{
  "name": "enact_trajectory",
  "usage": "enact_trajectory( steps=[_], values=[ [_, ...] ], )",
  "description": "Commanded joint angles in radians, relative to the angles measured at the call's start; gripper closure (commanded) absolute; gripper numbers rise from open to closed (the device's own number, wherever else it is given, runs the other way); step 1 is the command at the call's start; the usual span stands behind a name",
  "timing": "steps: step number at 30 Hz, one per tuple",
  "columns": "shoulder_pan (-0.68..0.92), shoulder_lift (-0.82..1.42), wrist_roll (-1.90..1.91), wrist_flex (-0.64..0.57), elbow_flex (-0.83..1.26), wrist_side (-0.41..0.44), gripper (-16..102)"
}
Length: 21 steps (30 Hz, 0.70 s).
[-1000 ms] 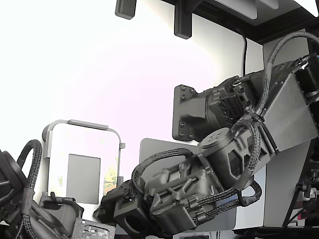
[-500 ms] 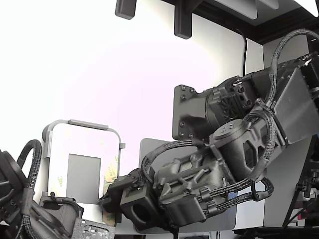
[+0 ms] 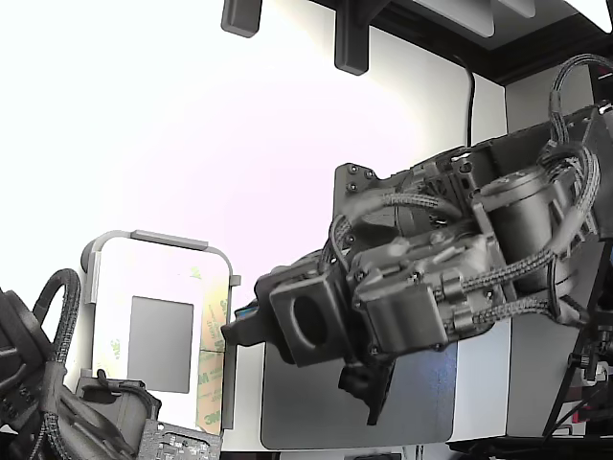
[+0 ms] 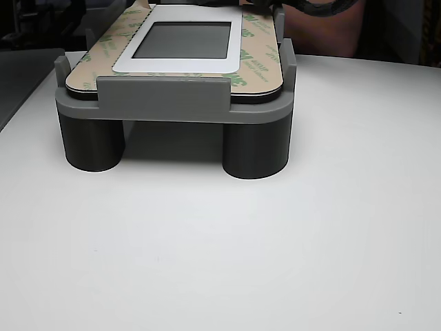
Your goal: Peel off protective film from adhesive tape.
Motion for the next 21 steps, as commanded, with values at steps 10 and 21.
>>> enact_trajectory(
  steps=[10, 21],
  values=[
    [-0.417, 0.322, 1.430, -0.179, 0.204, -0.141, -14],
    [-0.712, 0.770, 1.549, -0.199, 0.638, -0.299, -14]
  ],
)
